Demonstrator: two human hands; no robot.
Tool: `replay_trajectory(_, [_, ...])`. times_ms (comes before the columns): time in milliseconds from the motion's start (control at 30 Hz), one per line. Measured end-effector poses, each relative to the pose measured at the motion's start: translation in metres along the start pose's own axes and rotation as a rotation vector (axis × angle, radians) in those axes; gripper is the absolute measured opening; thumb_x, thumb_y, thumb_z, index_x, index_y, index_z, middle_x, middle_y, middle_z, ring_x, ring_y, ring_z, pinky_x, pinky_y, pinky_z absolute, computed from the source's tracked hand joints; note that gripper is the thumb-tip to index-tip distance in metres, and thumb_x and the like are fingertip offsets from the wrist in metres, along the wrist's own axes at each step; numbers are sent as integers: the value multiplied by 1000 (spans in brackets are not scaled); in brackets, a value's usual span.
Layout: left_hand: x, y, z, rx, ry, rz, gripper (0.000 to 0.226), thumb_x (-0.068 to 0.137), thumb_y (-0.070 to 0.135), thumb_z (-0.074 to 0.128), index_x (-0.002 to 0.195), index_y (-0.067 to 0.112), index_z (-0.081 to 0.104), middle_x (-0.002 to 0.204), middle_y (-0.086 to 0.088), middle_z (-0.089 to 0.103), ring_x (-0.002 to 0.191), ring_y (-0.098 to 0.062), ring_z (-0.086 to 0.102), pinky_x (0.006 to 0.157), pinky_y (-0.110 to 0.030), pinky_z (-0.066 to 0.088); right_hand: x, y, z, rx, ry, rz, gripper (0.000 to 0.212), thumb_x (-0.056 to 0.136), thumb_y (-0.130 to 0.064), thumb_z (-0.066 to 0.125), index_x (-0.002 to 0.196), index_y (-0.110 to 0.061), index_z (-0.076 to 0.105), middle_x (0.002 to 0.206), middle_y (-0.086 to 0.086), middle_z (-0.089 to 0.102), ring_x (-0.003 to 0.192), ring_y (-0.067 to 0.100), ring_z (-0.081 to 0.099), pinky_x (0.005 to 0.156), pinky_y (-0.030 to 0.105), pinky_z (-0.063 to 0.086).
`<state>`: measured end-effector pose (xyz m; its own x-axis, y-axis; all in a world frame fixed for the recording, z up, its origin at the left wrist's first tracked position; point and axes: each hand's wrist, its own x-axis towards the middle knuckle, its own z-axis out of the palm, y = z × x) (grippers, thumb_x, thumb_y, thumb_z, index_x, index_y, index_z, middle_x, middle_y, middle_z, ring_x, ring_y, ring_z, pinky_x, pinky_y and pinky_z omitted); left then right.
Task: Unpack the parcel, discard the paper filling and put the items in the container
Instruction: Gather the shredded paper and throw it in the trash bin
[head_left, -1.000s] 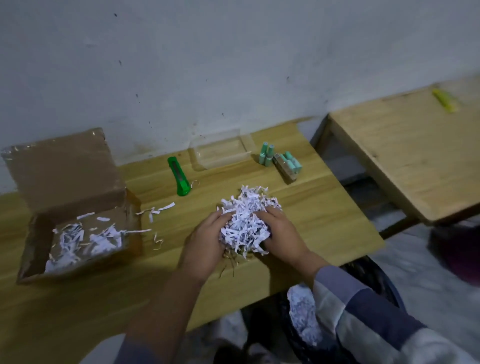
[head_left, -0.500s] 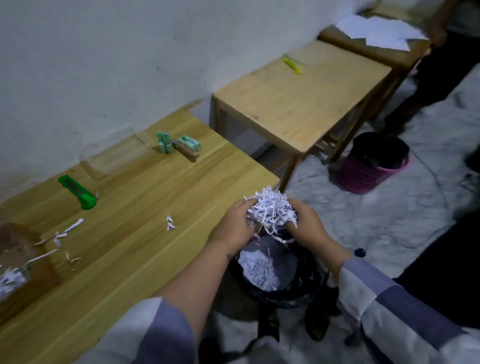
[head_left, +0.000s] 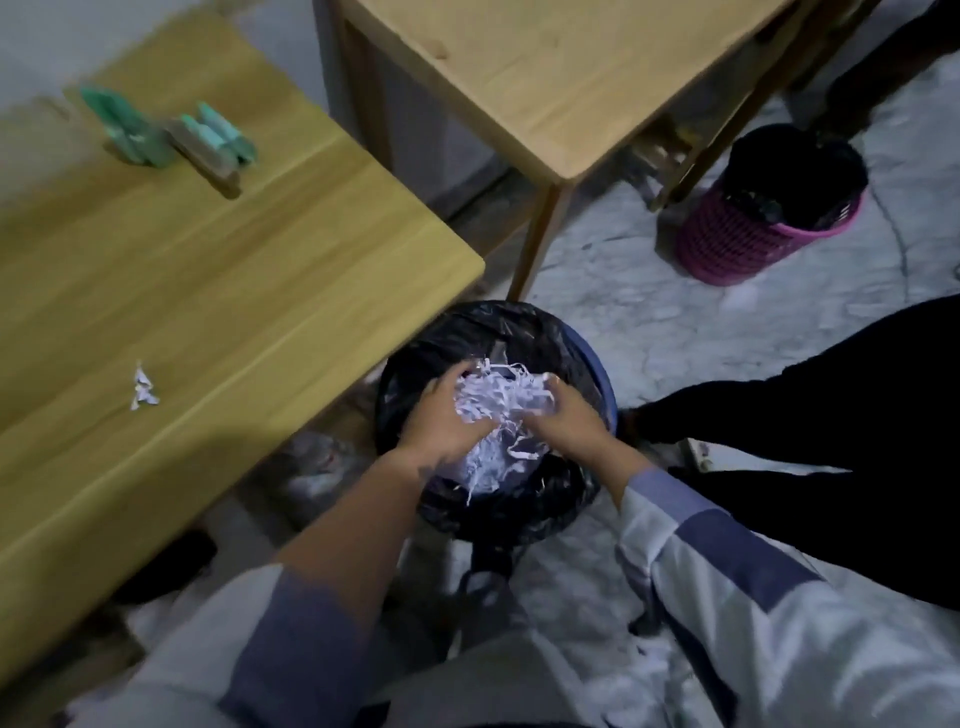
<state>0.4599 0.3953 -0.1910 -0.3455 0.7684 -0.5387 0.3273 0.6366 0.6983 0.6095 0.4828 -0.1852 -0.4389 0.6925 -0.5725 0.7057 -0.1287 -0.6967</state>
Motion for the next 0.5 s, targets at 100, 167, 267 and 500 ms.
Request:
replay_trajectory(100, [21,-19,19,-51,-25,-59,84,78,35,75,146,28,27,151,-2,34,136,-22,37,102,-29,34,34,22,10,-9,-104,55,60,83,-20,71,136,-9,45,130,5,54,122,17,50,95,26,39])
replay_trajectory(167, [32,-30,31,-64,-40,-97,85,77,34,76,147,25,28,151,-4,35,135,-22,38,99,-25,33,51,34,17,9,-140,143,67,83,-23,71,142,-15,40,141,4,47,128,20,46,103,26,37])
replay_trajectory(267, [38,-42,41,-32,-39,-144,81,79,32,75,146,21,31,150,-8,36,134,-24,39,100,-23,32,65,51,26,-50,-149,184,66,82,-24,70,141,-17,42,140,4,51,127,22,50,108,34,39])
replay_trajectory(500, [27,-42,33,10,-48,-179,65,85,30,69,142,19,38,147,-9,39,133,-23,40,99,-22,32,62,45,24,-212,-191,168,50,87,-20,63,133,-6,50,133,14,57,124,27,53,108,37,39])
